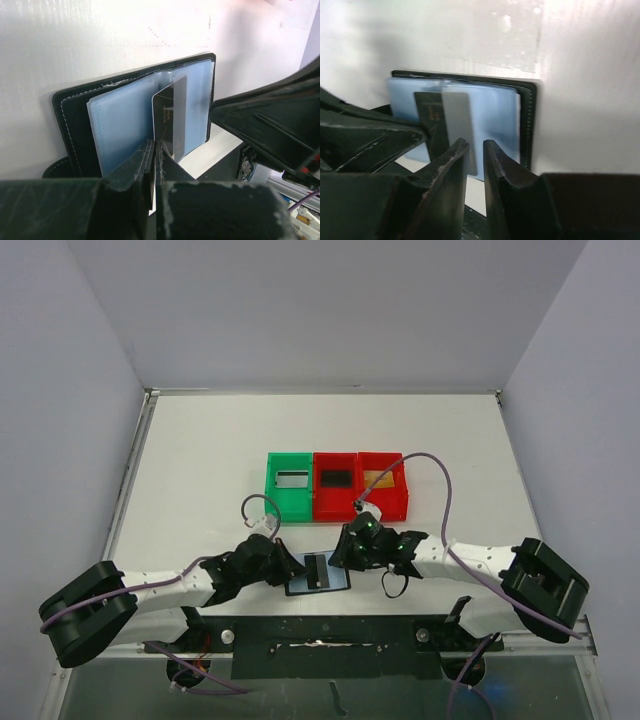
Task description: Take the credit cards out of the card holder
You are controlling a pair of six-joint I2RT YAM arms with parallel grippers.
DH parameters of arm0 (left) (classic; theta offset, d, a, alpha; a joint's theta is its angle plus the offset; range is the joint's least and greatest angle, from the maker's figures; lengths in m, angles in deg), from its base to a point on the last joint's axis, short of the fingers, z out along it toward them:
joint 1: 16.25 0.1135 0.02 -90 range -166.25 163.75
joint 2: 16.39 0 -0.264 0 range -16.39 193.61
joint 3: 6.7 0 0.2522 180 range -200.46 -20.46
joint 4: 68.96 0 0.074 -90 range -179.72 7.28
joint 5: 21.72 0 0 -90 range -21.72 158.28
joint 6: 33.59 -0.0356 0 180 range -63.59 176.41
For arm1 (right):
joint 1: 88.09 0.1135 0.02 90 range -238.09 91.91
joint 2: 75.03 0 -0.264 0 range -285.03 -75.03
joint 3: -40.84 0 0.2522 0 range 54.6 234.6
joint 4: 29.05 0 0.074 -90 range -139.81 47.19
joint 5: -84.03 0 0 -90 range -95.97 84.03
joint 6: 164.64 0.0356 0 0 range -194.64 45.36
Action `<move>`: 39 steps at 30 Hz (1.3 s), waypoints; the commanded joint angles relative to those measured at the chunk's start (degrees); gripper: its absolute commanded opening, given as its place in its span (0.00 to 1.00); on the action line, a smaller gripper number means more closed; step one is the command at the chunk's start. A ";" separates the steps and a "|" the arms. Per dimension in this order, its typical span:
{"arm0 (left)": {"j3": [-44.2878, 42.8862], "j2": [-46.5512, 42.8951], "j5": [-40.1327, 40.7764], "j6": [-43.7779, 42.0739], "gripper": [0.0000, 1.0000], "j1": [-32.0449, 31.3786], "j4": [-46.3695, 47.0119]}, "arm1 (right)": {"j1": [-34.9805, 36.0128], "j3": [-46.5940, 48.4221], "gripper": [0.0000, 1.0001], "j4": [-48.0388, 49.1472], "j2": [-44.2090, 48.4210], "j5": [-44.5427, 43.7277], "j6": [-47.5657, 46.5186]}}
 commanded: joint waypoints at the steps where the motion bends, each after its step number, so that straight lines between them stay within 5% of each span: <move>1: -0.85 -0.68 0.07 -0.88 0.00 0.01 0.24 | 1.86 6.17 0.23 -3.28 2.49 -4.06 -3.75; 11: -1.56 0.43 -0.10 -0.42 0.01 0.05 1.66 | 2.40 2.34 0.23 0.36 -6.43 1.80 1.82; 27: 0.95 4.52 -3.40 4.50 0.16 0.10 14.37 | 2.20 0.05 0.22 2.44 -6.28 2.07 3.17; 39: 0.12 2.65 -2.28 3.61 0.00 0.22 8.33 | 1.61 0.53 0.23 1.72 -4.21 0.54 1.62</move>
